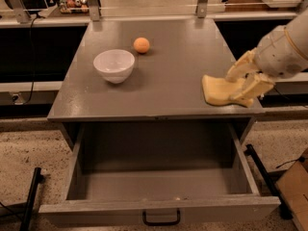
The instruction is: Pick sponge from top drawer and place on counter
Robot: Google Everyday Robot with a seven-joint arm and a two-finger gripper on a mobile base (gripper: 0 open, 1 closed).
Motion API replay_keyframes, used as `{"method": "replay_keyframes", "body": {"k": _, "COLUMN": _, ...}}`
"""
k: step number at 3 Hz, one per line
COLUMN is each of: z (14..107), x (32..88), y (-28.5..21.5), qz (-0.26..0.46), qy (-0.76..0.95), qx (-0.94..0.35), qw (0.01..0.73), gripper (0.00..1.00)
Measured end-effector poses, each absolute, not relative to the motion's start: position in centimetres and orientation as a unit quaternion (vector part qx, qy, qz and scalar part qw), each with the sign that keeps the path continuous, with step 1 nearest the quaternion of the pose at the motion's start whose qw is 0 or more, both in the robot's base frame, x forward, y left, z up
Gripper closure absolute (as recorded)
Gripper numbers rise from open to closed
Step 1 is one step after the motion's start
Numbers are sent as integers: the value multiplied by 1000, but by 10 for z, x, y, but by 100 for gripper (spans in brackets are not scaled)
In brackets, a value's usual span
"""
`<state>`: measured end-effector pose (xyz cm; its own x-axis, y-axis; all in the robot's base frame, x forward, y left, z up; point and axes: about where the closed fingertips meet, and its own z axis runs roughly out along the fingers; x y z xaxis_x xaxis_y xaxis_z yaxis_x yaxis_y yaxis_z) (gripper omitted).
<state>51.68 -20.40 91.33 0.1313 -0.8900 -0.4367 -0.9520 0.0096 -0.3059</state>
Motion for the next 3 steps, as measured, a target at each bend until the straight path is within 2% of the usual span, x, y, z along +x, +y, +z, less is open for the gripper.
{"method": "replay_keyframes", "body": {"k": 1, "z": 912, "x": 559, "y": -195, "qz": 35, "qy": 671, "qx": -687, "qw": 278, "gripper": 82}}
{"method": "replay_keyframes", "body": {"k": 3, "z": 878, "x": 608, "y": -178, "qz": 74, "qy": 710, "qx": -646, "qw": 269, "gripper": 34}}
